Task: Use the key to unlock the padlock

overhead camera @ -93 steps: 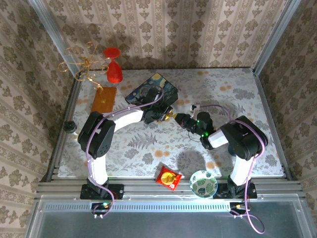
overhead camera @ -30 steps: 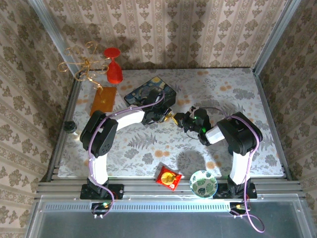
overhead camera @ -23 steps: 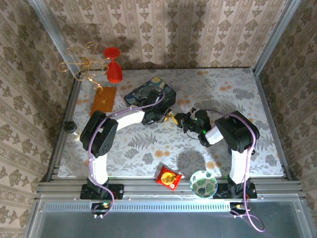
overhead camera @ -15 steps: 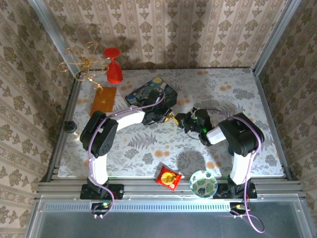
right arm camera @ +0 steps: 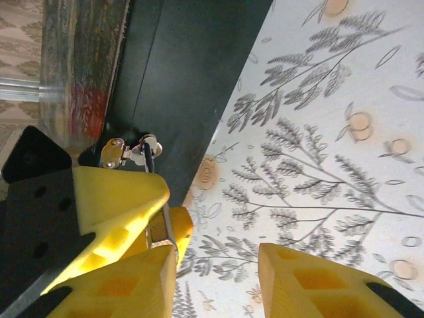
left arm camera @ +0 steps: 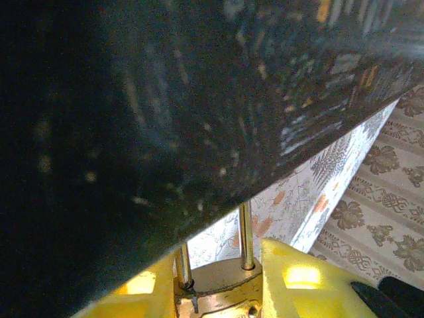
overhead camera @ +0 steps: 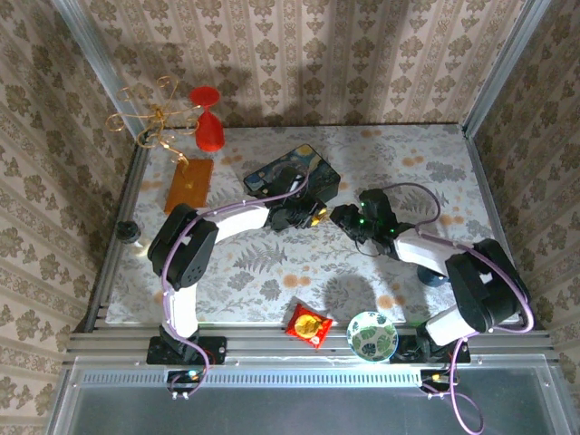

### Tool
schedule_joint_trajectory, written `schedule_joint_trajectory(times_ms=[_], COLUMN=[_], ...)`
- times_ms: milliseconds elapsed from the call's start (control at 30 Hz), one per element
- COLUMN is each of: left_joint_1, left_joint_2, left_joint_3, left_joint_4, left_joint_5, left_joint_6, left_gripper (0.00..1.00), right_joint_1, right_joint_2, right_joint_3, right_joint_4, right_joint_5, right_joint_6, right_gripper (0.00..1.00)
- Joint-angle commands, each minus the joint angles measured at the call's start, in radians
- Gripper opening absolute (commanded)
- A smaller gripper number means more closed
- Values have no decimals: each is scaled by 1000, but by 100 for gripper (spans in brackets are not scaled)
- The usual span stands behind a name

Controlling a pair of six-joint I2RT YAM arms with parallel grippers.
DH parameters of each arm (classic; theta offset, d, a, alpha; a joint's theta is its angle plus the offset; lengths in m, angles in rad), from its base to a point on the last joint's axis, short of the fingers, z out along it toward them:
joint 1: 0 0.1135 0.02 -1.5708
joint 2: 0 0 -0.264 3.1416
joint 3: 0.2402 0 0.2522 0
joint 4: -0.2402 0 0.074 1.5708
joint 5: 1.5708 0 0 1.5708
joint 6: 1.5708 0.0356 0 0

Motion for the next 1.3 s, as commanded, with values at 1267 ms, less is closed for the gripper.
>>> schedule_joint_trajectory(times_ms=[1267], left_joint_1=[0], left_joint_2=[-30], left_joint_3=[-9], left_joint_4=[64], left_joint_5=[80], left_joint_6=[-20], left_gripper=[0], right_joint_1=[22], right_joint_2=[-31], right_joint_3=[48], right_joint_4=[-101], right_joint_5=[-59], right_joint_6=[-15], right_gripper=[22])
